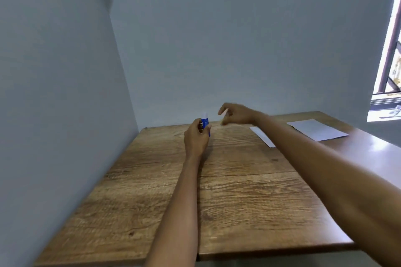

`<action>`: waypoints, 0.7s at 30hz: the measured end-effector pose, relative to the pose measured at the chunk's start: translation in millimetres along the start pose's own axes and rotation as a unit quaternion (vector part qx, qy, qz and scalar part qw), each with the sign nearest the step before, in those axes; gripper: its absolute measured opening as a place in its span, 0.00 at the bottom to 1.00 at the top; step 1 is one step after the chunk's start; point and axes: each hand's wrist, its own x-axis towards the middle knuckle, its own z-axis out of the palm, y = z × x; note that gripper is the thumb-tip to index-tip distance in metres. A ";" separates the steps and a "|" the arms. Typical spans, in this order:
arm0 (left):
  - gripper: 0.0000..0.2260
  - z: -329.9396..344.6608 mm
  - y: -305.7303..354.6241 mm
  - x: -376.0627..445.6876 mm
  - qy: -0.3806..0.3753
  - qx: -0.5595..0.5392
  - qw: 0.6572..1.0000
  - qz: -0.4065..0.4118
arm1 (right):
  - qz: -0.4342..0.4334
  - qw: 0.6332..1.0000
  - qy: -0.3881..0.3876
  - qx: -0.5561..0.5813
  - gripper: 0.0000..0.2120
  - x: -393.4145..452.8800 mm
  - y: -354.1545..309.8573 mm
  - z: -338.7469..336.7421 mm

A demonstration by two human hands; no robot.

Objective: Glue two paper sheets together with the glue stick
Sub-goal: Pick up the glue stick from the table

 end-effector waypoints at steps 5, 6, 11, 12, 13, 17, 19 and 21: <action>0.03 0.5 -0.8 0.2 0.024 -0.005 1.000 0.005 | 0.022 0.994 0.079 0.078 0.14 7.9 29.6 46.4; 0.03 0.9 -1.7 0.6 0.026 -0.004 1.000 0.005 | 0.033 0.990 0.104 0.089 0.12 10.8 31.7 50.7; 0.04 2.6 -6.2 2.3 0.026 0.008 1.000 -0.004 | 0.050 0.991 0.119 0.022 0.13 17.7 35.5 66.7; 0.05 2.8 -7.5 3.1 0.028 0.009 1.000 -0.005 | 0.051 0.992 0.115 0.012 0.13 19.2 35.5 69.2; 0.05 2.7 -8.2 3.8 0.030 0.009 0.999 -0.005 | 0.052 0.992 0.113 0.004 0.12 20.6 35.6 70.5; 0.06 3.5 -8.9 4.5 0.032 -0.004 0.999 -0.018 | 0.050 0.994 0.100 -0.002 0.19 23.1 37.8 68.8; 0.08 3.3 -7.6 4.6 0.031 -0.012 0.999 -0.027 | 0.042 0.994 0.104 0.016 0.26 20.5 37.0 66.8; 0.08 2.9 -3.5 5.3 0.034 -0.027 0.999 -0.026 | 0.027 0.979 0.188 0.080 0.24 15.0 31.5 66.5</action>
